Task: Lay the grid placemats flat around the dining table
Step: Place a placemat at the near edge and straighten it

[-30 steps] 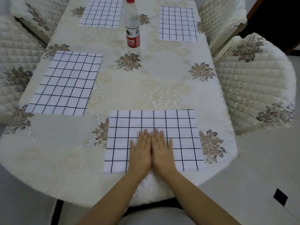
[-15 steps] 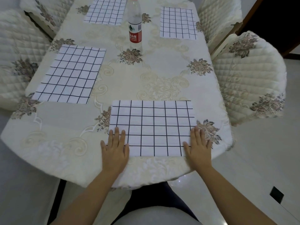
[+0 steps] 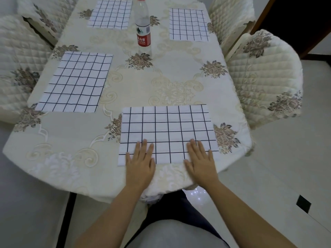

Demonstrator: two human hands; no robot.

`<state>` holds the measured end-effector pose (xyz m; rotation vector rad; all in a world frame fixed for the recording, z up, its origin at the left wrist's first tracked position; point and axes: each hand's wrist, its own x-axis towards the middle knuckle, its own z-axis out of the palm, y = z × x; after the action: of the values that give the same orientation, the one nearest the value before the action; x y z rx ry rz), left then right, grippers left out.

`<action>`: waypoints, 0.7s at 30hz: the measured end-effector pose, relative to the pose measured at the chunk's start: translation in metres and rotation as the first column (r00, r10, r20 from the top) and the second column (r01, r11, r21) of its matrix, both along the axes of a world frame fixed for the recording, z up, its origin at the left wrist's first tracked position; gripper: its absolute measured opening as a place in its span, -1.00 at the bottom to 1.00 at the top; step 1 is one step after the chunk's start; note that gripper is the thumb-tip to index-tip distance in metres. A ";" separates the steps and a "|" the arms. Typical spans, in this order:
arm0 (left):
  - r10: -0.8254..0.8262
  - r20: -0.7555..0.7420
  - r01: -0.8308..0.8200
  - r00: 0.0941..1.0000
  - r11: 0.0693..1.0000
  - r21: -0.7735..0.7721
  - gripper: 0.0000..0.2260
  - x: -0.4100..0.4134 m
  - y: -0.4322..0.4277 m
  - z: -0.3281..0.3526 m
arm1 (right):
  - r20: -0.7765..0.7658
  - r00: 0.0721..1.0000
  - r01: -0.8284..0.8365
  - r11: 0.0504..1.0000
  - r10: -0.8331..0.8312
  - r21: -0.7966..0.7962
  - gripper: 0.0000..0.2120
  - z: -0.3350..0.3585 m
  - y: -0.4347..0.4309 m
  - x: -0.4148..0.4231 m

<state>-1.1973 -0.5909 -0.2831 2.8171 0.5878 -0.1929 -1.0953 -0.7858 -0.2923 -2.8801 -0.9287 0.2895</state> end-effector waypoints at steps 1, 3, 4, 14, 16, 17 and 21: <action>0.035 0.003 -0.035 0.999 0.999 -0.002 -0.54 -0.005 0.008 0.000 | 0.005 1.000 0.015 1.000 -0.015 -0.007 -0.25 -0.001 -0.008 0.003; 0.094 0.010 -0.094 0.996 0.996 0.010 -0.53 -0.016 0.021 0.000 | -0.082 0.996 0.044 0.999 -0.045 -0.018 -0.14 0.001 -0.019 0.004; 0.113 0.007 -0.113 0.994 0.993 0.013 -0.52 -0.021 0.026 -0.002 | -0.102 0.994 0.045 0.999 -0.047 -0.024 -0.09 0.004 -0.021 0.004; 0.318 0.251 -0.249 0.914 0.929 -0.273 -0.73 -0.014 -0.005 0.025 | 0.250 0.887 -0.378 0.921 0.388 -0.088 -0.23 0.029 -0.006 0.017; 0.355 0.248 -0.218 0.901 0.867 -0.448 -0.78 -0.008 -0.022 0.038 | 0.284 0.849 -0.427 0.896 0.445 -0.125 -0.23 0.026 -0.001 0.016; 0.405 0.147 -0.259 0.902 0.783 -0.565 -0.80 -0.004 -0.030 0.045 | 0.293 0.849 -0.422 0.898 0.440 -0.123 -0.23 0.025 0.001 0.015; 0.489 -0.461 -0.587 0.740 0.137 -0.798 -0.87 0.011 -0.045 0.066 | 0.236 0.897 -0.355 0.927 0.374 -0.123 -0.25 0.030 0.010 0.016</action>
<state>-1.1863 -0.6359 -0.2173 1.3271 1.0647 -0.3606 -1.0789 -0.7760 -0.2619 -2.8376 -1.5420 -0.0258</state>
